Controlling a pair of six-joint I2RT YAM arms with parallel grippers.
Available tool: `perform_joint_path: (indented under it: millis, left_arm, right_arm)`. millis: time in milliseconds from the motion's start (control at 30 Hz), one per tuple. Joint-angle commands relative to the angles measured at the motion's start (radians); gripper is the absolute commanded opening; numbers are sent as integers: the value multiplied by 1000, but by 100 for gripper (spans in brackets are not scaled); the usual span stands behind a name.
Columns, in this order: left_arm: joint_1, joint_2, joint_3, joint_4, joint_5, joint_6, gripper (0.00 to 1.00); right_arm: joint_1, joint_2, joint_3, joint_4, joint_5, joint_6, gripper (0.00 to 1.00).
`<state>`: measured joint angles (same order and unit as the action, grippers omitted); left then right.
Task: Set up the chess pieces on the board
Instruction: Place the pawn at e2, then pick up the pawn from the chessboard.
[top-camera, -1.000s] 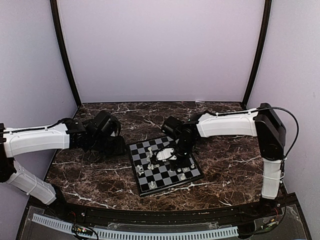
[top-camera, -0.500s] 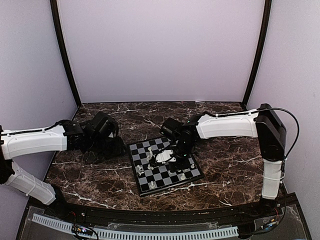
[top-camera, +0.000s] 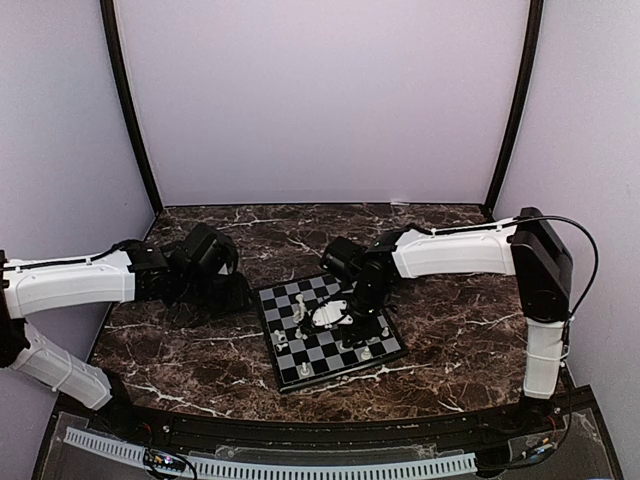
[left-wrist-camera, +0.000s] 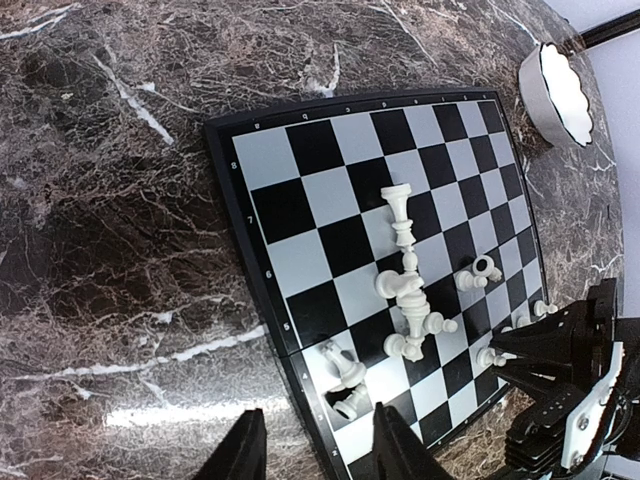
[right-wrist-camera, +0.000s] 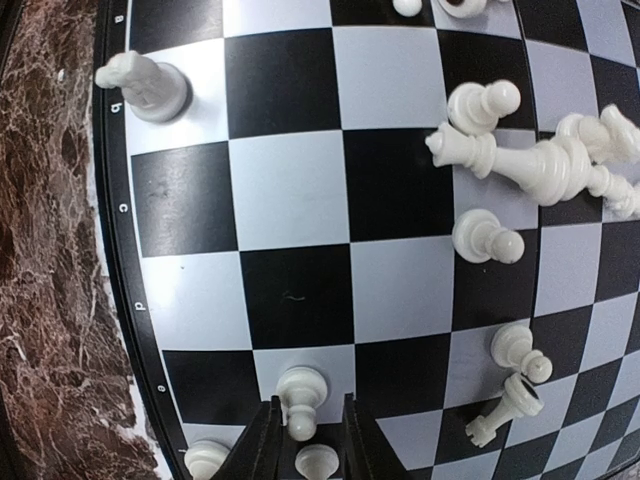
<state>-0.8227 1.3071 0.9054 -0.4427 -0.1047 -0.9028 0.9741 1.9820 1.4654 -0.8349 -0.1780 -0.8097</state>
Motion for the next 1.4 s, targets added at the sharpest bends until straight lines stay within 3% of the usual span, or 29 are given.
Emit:
perform_joint_path:
  millis: [0,200,1000,1267,1367]
  left_arm:
    - [4,12,27,-10,8,27,38]
    - [4,23,44,-30,4,48,39]
    - [4,17,56,-61,-13,44,39]
    - [4,2,50,-74,-16,36,39]
    - [5,-9,44,-75,-18,31,39]
  right_arm:
    - [3,-40,14,-6,19,-4,26]
    - [-40,-64,72,-32,-50,5,28]
    - [-72,81,165,86,30,112,33]
    - [-79,114,176,83,8,115,29]
    - [-80,123,179,81,-2,118,23]
